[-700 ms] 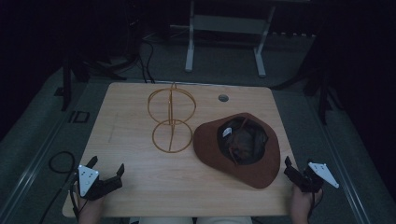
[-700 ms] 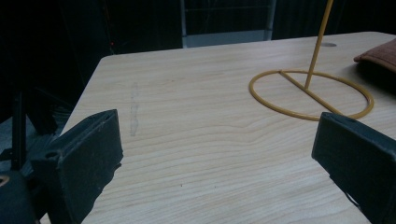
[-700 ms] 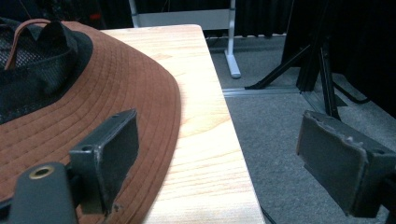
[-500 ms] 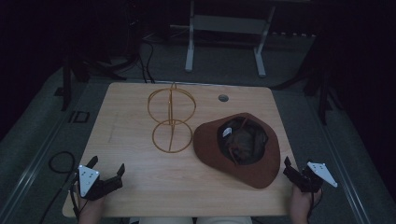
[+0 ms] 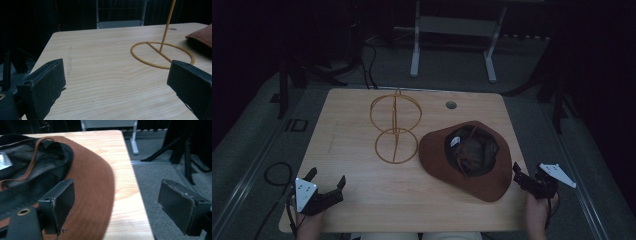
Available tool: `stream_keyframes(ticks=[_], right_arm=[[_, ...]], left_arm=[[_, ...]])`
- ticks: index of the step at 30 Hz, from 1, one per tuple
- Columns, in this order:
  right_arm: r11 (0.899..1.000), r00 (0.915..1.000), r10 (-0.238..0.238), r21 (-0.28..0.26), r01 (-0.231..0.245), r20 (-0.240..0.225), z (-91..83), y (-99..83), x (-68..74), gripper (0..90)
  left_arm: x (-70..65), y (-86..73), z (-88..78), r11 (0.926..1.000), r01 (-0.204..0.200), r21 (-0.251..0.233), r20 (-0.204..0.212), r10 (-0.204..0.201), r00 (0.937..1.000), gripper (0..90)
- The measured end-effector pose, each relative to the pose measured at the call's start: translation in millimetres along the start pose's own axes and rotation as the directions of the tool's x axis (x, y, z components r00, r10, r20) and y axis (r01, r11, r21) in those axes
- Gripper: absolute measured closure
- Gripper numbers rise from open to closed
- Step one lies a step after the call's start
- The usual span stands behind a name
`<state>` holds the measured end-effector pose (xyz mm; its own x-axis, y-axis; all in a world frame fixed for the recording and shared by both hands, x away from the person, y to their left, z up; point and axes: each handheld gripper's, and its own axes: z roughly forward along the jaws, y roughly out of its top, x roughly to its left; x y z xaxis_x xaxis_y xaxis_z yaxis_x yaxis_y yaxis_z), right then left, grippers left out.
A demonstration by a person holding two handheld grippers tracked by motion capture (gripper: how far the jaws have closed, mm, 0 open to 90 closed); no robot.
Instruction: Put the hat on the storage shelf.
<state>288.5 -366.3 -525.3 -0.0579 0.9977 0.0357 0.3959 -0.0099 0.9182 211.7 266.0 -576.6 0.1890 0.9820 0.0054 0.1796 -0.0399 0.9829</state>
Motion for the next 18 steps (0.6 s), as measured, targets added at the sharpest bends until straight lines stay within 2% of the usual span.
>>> stream_keyframes(ticks=[4, 9, 13, 15, 18], right_arm=[[0.998, 0.9993, -0.015, 0.061, 0.017, -0.035, 6.4, 11.6, 7.0, 13.8], [0.997, 0.9969, -0.037, 0.064, 0.042, -0.07, 10.6, 30.0, 15.6, 13.4], [0.995, 0.996, -0.067, 0.075, 0.071, -0.059, 16.9, 43.9, 24.8, 12.3], [0.994, 0.9937, -0.066, 0.076, 0.073, -0.091, 20.5, 49.0, 27.9, 12.1], [0.993, 0.9912, -0.074, 0.082, 0.083, -0.11, 26.8, 55.0, 34.7, 12.8]], left_arm=[[-1.5, 0.6, 0.0, 0.9997, -0.014, 0.022, -0.011, 0.015, 0.9998, 2.4], [-4.3, 0.1, 1.4, 0.9991, -0.015, 0.04, 0.005, 0.015, 0.9999, 2.4], [-7.4, 2.0, 1.1, 0.999, -0.008, 0.044, 0.026, 0.007, 0.9996, 2.5], [-8.1, 2.9, 1.0, 0.9984, 0.007, 0.056, 0.034, -0.009, 0.9994, 2.5], [-8.3, 3.1, 1.3, 0.9969, 0.015, 0.077, 0.053, -0.019, 0.9984, 2.5]])
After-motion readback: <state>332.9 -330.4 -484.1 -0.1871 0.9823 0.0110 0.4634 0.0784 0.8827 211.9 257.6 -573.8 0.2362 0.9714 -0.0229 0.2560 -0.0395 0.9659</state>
